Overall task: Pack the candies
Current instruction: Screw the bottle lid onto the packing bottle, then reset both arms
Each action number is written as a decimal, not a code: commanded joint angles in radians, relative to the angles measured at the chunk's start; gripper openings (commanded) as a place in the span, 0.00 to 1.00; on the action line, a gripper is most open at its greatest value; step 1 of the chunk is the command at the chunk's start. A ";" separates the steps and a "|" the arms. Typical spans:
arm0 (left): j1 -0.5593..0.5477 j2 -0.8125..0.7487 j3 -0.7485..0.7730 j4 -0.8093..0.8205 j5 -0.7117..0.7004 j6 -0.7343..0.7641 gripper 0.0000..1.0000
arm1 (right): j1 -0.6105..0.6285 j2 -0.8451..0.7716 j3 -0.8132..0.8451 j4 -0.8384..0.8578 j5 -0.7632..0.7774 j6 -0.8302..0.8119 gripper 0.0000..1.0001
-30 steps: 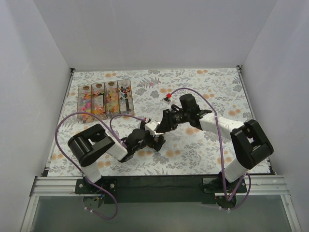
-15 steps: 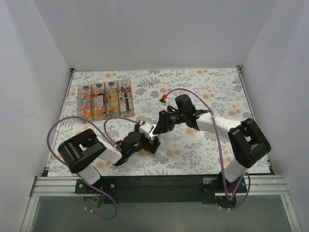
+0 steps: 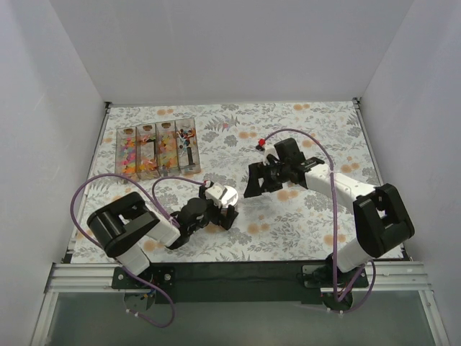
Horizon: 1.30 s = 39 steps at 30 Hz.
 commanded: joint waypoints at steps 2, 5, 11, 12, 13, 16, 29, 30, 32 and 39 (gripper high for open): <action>0.002 -0.005 0.018 -0.016 0.074 0.008 0.98 | -0.065 0.007 -0.030 -0.149 -0.012 -0.034 0.96; 0.003 -0.001 0.030 -0.011 0.132 0.010 0.98 | -0.065 0.027 -0.051 -0.065 -0.119 0.004 0.98; 0.002 0.079 0.065 0.024 0.174 0.034 0.98 | -0.064 0.027 -0.053 0.058 -0.170 0.078 0.98; 0.003 0.090 0.071 0.027 0.177 0.037 0.98 | -0.064 0.024 -0.036 0.058 -0.163 0.076 0.98; 0.002 0.099 0.087 0.030 0.181 0.043 0.98 | -0.064 0.010 -0.033 0.055 -0.155 0.069 0.98; 0.003 0.133 0.102 0.038 0.188 0.062 0.98 | -0.064 -0.009 -0.019 0.055 -0.128 0.044 0.98; 0.002 0.179 0.162 0.007 0.211 0.119 0.98 | -0.053 -0.048 0.006 -0.012 -0.028 -0.029 0.98; 0.002 0.180 0.168 0.001 0.212 0.119 0.98 | -0.047 -0.048 0.006 -0.014 -0.020 -0.034 0.98; 0.002 0.182 0.171 0.000 0.218 0.119 0.98 | -0.019 -0.038 0.004 -0.014 -0.017 -0.039 0.98; 0.002 0.174 0.185 -0.014 0.215 0.105 0.98 | 0.048 -0.007 -0.062 0.019 0.073 -0.042 0.98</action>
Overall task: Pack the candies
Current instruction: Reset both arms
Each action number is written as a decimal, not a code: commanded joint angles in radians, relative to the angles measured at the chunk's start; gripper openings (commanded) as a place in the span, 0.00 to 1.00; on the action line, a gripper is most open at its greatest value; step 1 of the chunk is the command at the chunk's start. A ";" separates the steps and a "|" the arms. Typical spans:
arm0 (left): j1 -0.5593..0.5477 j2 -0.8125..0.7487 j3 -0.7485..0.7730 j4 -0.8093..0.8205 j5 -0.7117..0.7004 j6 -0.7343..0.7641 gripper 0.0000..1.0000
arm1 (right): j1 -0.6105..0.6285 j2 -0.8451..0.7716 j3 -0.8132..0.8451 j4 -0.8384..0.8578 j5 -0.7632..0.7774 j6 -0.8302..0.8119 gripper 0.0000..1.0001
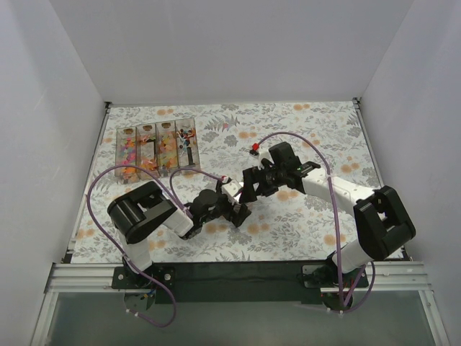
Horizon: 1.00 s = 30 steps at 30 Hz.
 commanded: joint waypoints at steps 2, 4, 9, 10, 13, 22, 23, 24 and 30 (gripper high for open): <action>-0.005 -0.011 -0.002 -0.045 0.022 -0.010 0.98 | 0.022 0.011 -0.048 0.022 0.094 -0.017 0.98; -0.005 -0.028 -0.015 -0.043 0.019 -0.020 0.98 | 0.025 0.017 -0.066 0.013 0.146 -0.023 0.98; -0.005 -0.083 -0.066 -0.036 -0.004 -0.027 0.98 | 0.028 0.063 -0.114 -0.047 0.284 -0.036 0.98; -0.004 -0.095 -0.074 -0.032 -0.004 -0.030 0.98 | 0.028 0.069 -0.122 -0.050 0.293 -0.036 0.98; -0.004 -0.115 -0.106 -0.005 0.011 -0.059 0.98 | 0.028 0.088 -0.143 -0.074 0.345 -0.036 0.98; -0.005 -0.071 -0.103 0.024 0.031 -0.070 0.98 | 0.028 0.032 -0.080 -0.077 0.261 -0.074 0.98; -0.005 -0.081 -0.112 0.021 0.030 -0.066 0.98 | 0.028 0.037 -0.079 -0.085 0.293 -0.082 0.98; -0.004 -0.110 -0.120 0.017 0.027 -0.064 0.98 | 0.028 0.049 -0.082 -0.093 0.302 -0.103 0.98; -0.005 -0.190 -0.186 -0.028 -0.025 -0.075 0.98 | 0.028 0.071 -0.117 -0.096 0.332 -0.138 0.98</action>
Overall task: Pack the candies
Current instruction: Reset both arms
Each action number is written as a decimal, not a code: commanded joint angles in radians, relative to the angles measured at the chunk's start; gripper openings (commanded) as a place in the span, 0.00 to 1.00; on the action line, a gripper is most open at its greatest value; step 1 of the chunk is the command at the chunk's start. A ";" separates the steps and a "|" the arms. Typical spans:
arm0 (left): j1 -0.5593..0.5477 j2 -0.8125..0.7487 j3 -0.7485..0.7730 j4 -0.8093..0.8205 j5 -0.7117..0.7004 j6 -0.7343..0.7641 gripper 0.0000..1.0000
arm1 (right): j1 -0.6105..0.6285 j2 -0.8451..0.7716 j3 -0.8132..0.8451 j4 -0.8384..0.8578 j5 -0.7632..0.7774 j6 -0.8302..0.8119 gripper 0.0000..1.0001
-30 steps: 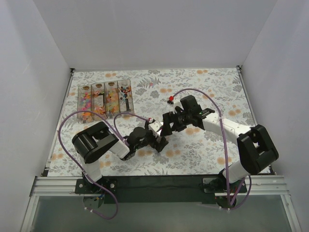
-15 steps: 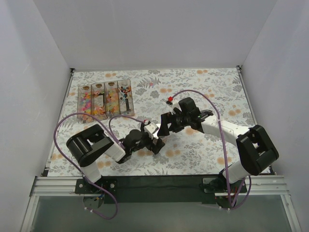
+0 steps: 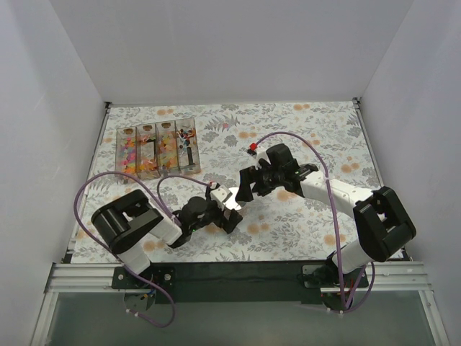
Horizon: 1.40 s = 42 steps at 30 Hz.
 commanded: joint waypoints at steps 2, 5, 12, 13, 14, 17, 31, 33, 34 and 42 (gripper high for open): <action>-0.006 -0.071 -0.058 -0.046 -0.021 -0.032 0.98 | -0.002 0.075 -0.078 -0.204 0.266 -0.157 0.98; -0.006 -0.067 -0.062 -0.069 -0.036 -0.032 0.98 | 0.000 0.082 -0.074 -0.211 0.273 -0.171 0.98; -0.008 -0.166 -0.121 -0.132 -0.139 -0.088 0.98 | 0.006 0.068 -0.068 -0.228 0.288 -0.189 0.98; -0.006 -0.186 -0.136 -0.146 -0.154 -0.099 0.98 | 0.006 0.064 -0.066 -0.228 0.285 -0.186 0.98; -0.008 -0.234 -0.142 -0.173 -0.162 -0.119 0.98 | 0.006 0.052 -0.061 -0.229 0.277 -0.184 0.98; -0.008 -0.326 -0.165 -0.262 -0.194 -0.156 0.98 | 0.004 0.026 -0.032 -0.237 0.259 -0.172 0.98; -0.002 -0.981 0.112 -1.001 -0.625 -0.349 0.98 | -0.097 -0.296 0.123 -0.323 0.617 -0.037 0.98; 0.000 -1.038 0.212 -1.166 -0.722 -0.358 0.98 | -0.123 -0.378 0.091 -0.324 0.732 -0.025 0.98; -0.002 -1.048 0.253 -1.221 -0.842 -0.375 0.98 | -0.129 -0.405 0.078 -0.330 0.783 -0.017 0.98; -0.002 -1.078 0.625 -1.752 -1.228 -0.497 0.98 | -0.131 -0.693 -0.021 -0.338 1.133 -0.040 0.98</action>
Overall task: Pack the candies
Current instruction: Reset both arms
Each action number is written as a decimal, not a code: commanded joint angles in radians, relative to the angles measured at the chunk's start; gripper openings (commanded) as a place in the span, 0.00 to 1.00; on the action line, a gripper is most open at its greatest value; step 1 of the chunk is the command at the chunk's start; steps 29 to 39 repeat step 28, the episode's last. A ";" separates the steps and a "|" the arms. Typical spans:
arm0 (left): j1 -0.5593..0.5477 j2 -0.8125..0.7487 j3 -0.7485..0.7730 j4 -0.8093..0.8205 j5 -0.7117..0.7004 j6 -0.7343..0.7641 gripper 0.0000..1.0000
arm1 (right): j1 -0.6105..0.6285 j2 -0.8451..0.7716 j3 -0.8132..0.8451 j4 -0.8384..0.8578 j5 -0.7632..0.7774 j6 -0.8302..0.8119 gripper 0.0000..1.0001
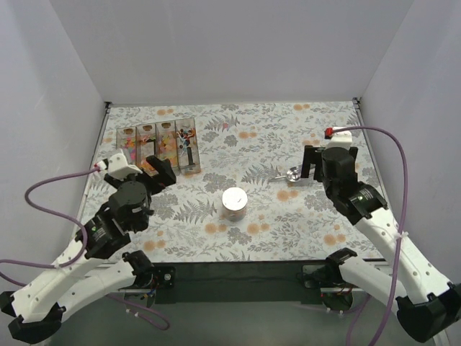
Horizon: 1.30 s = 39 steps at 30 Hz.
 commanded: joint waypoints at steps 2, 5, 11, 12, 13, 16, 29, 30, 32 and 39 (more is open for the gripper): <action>0.002 -0.032 0.138 -0.306 -0.285 -0.046 0.98 | 0.001 -0.135 -0.066 -0.008 0.213 -0.030 0.98; 0.003 -0.090 0.151 -0.292 -0.335 -0.005 0.98 | -0.001 -0.272 -0.106 0.034 0.182 -0.105 0.98; 0.002 -0.205 0.136 -0.308 -0.346 0.010 0.98 | 0.001 -0.471 -0.152 0.081 0.245 -0.206 0.98; 0.002 -0.216 0.142 -0.320 -0.346 -0.006 0.98 | 0.001 -0.482 -0.150 0.082 0.240 -0.213 0.98; 0.002 -0.225 0.146 -0.338 -0.333 -0.031 0.98 | 0.001 -0.488 -0.149 0.084 0.228 -0.213 0.98; 0.003 -0.258 0.137 -0.366 -0.334 -0.088 0.98 | 0.001 -0.514 -0.146 0.078 0.207 -0.263 0.98; 0.003 -0.350 0.068 -0.300 -0.383 -0.165 0.98 | 0.001 -0.600 -0.184 0.094 0.199 -0.325 0.98; 0.003 -0.350 0.068 -0.300 -0.383 -0.165 0.98 | 0.001 -0.600 -0.184 0.094 0.199 -0.325 0.98; 0.003 -0.350 0.068 -0.300 -0.383 -0.165 0.98 | 0.001 -0.600 -0.184 0.094 0.199 -0.325 0.98; 0.003 -0.350 0.068 -0.300 -0.383 -0.165 0.98 | 0.001 -0.600 -0.184 0.094 0.199 -0.325 0.98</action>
